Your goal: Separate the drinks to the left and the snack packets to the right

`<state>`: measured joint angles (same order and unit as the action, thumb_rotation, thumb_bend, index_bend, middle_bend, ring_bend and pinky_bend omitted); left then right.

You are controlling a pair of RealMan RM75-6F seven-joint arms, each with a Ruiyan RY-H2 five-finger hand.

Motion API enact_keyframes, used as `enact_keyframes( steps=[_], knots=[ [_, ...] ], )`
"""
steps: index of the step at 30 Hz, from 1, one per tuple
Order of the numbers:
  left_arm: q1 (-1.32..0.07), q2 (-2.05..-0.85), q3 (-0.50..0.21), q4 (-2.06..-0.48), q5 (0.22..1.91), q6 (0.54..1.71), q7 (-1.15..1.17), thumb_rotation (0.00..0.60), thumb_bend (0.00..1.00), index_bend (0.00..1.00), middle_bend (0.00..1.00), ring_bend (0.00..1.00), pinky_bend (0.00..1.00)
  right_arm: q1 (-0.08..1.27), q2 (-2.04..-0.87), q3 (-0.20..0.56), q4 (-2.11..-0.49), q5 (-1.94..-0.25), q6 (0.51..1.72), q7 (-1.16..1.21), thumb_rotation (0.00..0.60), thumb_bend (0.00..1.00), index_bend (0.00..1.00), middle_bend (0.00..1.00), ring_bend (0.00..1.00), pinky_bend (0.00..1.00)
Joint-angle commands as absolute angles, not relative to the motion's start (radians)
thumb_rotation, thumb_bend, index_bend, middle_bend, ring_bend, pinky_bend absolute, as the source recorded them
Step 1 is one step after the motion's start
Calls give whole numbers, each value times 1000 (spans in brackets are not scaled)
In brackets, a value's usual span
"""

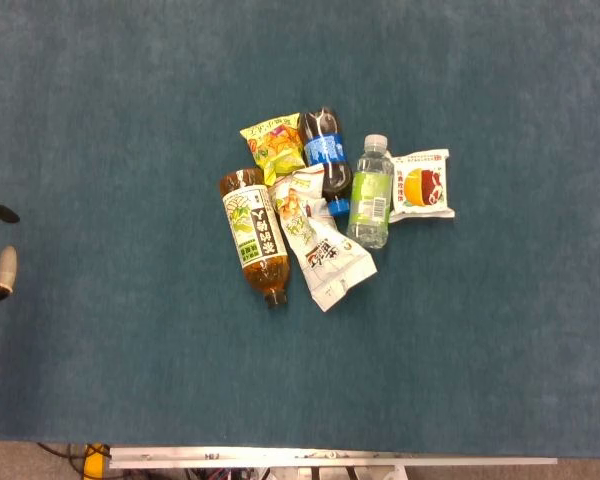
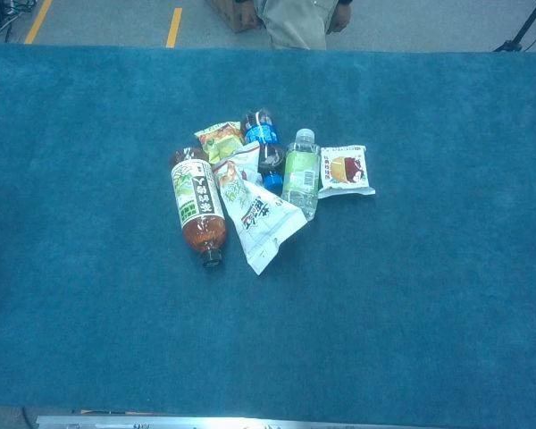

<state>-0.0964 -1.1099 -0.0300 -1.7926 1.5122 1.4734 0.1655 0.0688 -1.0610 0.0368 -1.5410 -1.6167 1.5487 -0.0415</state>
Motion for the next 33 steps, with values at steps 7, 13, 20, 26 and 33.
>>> enact_keyframes(
  steps=[7, 13, 20, 26, 33],
  knots=[
    [-107, -1104, -29, -1789, 1518, 1460, 159, 600, 456, 358, 355, 272, 252, 70, -1058, 39, -1545, -1620, 1552, -38, 600, 64, 641, 579, 526, 483],
    [-130, -1075, -26, -1788, 1553, 1438, 155, 600, 455, 357, 355, 272, 252, 79, -1043, 45, -1557, -1634, 1560, -22, 600, 64, 641, 579, 526, 483],
    [-196, -1036, -16, -1776, 1631, 1365, 97, 600, 456, 349, 353, 272, 252, 104, -1011, 60, -1591, -1636, 1538, -18, 600, 64, 641, 578, 526, 483],
    [-288, -1011, -11, -1768, 1708, 1268, 53, 600, 455, 265, 308, 245, 250, 124, -984, 68, -1629, -1656, 1533, -23, 600, 64, 641, 576, 524, 483],
    [-409, -1030, -3, -1743, 1777, 1127, 45, 600, 456, 229, 203, 157, 208, 151, -940, 80, -1687, -1676, 1520, -26, 600, 64, 641, 571, 519, 483]
  ],
)
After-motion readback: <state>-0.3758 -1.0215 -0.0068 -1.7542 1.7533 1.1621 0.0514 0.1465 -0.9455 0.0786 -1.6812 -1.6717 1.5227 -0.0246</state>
